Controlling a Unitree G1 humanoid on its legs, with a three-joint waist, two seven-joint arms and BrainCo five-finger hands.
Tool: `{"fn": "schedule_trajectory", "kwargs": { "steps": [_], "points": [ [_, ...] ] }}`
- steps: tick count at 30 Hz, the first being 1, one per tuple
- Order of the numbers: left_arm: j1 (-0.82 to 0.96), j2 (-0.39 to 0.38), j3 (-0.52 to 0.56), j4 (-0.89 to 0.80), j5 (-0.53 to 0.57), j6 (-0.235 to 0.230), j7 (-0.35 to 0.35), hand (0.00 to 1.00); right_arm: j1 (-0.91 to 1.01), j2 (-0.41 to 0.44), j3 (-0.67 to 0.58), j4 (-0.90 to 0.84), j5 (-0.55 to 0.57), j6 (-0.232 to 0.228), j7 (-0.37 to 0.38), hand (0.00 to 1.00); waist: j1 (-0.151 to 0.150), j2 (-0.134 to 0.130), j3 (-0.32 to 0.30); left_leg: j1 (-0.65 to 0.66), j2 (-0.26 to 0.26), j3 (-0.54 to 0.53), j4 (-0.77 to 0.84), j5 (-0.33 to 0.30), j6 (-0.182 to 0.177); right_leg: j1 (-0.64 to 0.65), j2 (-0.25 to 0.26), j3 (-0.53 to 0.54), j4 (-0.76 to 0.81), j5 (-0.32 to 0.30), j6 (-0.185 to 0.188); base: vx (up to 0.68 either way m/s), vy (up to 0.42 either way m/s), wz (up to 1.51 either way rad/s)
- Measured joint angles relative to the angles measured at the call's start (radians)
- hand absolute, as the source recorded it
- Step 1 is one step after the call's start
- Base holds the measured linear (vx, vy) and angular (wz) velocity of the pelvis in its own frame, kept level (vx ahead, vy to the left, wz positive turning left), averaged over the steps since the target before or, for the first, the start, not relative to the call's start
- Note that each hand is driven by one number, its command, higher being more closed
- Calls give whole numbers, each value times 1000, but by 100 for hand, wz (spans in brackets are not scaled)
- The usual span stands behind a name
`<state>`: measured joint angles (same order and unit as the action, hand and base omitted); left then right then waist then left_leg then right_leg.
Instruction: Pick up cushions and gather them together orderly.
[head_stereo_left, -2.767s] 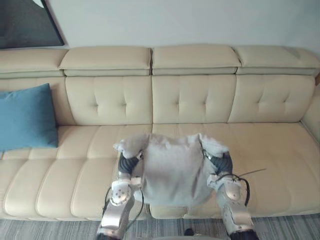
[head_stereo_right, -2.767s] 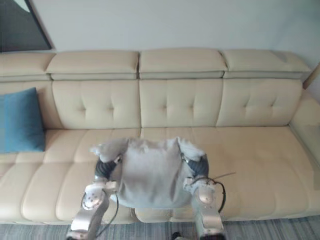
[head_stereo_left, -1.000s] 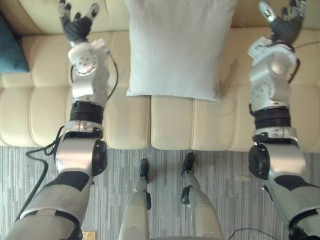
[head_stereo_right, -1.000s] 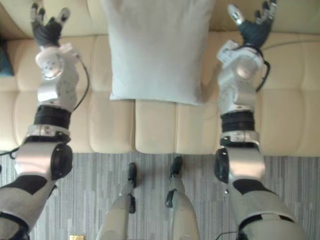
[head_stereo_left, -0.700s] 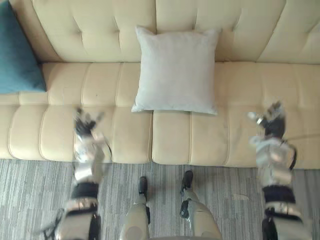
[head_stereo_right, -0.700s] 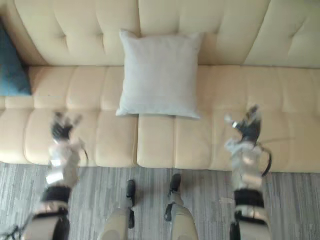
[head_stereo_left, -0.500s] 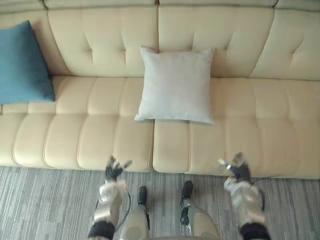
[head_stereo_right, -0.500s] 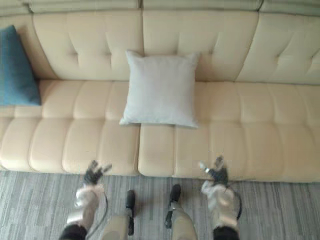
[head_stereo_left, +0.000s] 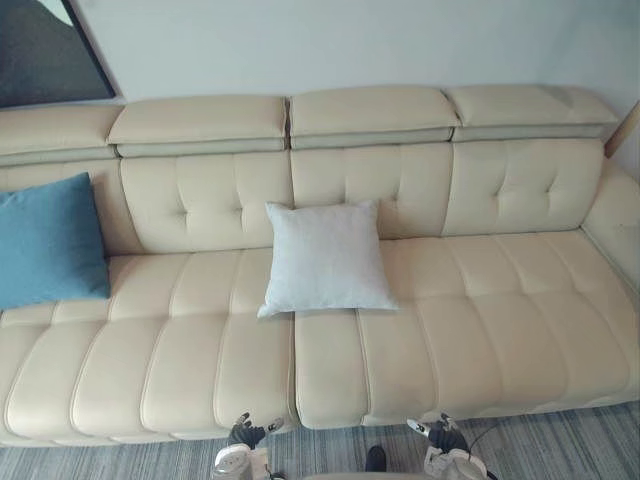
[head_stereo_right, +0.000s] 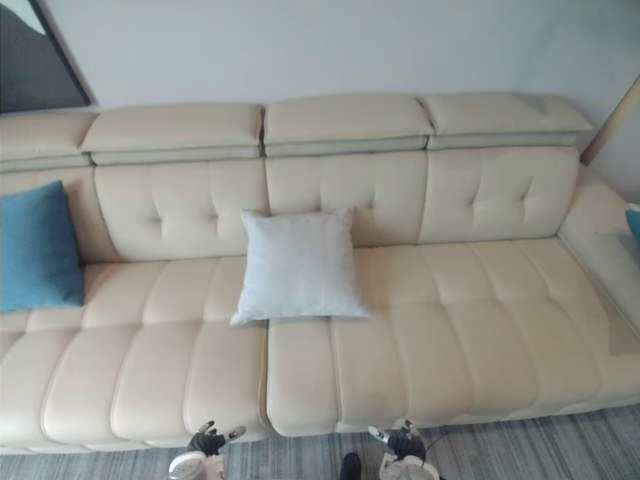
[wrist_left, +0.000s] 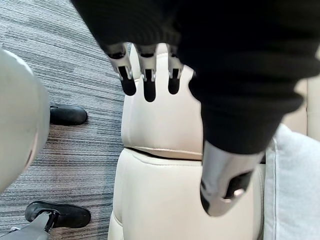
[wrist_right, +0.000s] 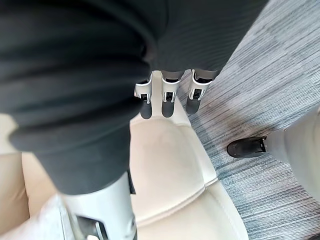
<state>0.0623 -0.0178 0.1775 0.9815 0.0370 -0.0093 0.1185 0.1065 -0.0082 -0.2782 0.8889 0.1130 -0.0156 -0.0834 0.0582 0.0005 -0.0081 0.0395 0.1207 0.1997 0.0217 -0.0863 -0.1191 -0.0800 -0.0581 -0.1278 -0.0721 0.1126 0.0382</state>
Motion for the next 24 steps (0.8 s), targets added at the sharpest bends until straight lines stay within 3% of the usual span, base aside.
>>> {"fn": "schedule_trajectory", "kwargs": {
  "steps": [5, 6, 7, 8, 9, 11, 13, 15, 17, 19, 21, 24],
  "points": [
    [-16, 2, -2, 1, 2, 3, -1, 0, -3, 4, 12, 10, -32, 8, -5, 0, -3, -7, 25, -2, 5, 15, 77, -40, 17, -40, -13, 10, 155, -42, 22, -10, 44, -6],
    [-19, -2, 3, -19, 4, 4, 6, 0, -34, 7, 18, 23, -33, 8, -7, 0, 6, 4, 35, -39, 24, 35, 90, -32, 29, -98, -24, 22, 269, -104, 42, -59, 24, 0],
    [-22, 1, 3, -23, 7, 4, 8, 0, -45, 11, 18, 29, -33, 8, -6, 0, 3, -2, 41, -44, 22, 33, 94, -30, 29, -132, -40, 8, 403, -165, 27, -54, -2, 7],
    [-23, 8, 5, -26, 7, 4, 11, 0, -49, 16, 18, 36, -33, 10, -6, 0, 4, -12, 47, -42, 13, 24, 98, -23, 30, -163, -70, -11, 597, -248, 39, -27, -39, 40],
    [-18, 12, 26, -32, 6, 4, 14, 0, -49, 20, 29, 57, -33, 9, -7, 0, 4, -32, 44, -58, 4, 4, 125, -21, 31, -133, -105, -16, 736, -307, 92, -29, -78, 45],
    [-16, 15, 34, -44, 5, 4, 15, 0, -65, 19, 39, 74, -33, 9, -8, 0, 11, -54, 48, -106, -4, -11, 181, -21, 31, -97, -116, -14, 682, -358, 95, -33, -198, 33],
    [-37, -6, 32, -54, 0, 5, 18, 0, -102, 5, 38, 71, -32, 6, -17, 0, 54, -29, 64, -178, 35, -12, 213, -12, 15, -85, -65, -32, 539, -368, 74, -93, -210, -15],
    [-71, -37, 20, -44, -4, 6, 35, 0, -157, -7, 39, 67, -25, -5, -34, 0, 56, 29, 130, -237, 78, -27, 224, 18, -20, -73, -15, -85, 446, -337, 9, -207, -163, -2],
    [-74, -39, 20, -47, -4, 4, 36, 0, -148, -1, 41, 68, -25, -4, -44, 0, 49, 28, 140, -240, 90, -22, 218, 51, -23, -67, -10, -112, 441, -333, -9, -252, -147, 23],
    [-74, -39, 19, -48, -3, 4, 34, 0, -130, 8, 46, 67, -25, -2, -52, 0, 46, 4, 144, -228, 94, -18, 190, 84, -21, -62, -16, -146, 408, -324, -47, -229, -122, 14],
    [-79, -39, 22, -48, -2, 3, 34, 0, -123, 2, 45, 69, -24, 0, -56, 0, 42, -1, 146, -247, 87, -56, 264, 41, 2, -71, -19, -147, 389, -301, -70, -167, -15, -9],
    [-79, -38, 23, -49, -4, 1, 35, 0, -122, 1, 46, 70, -25, 1, -56, 0, 40, -6, 147, -223, 70, -104, 313, -26, -5, -80, -22, -113, 380, -292, -43, -151, 102, -25]
  ]
}}
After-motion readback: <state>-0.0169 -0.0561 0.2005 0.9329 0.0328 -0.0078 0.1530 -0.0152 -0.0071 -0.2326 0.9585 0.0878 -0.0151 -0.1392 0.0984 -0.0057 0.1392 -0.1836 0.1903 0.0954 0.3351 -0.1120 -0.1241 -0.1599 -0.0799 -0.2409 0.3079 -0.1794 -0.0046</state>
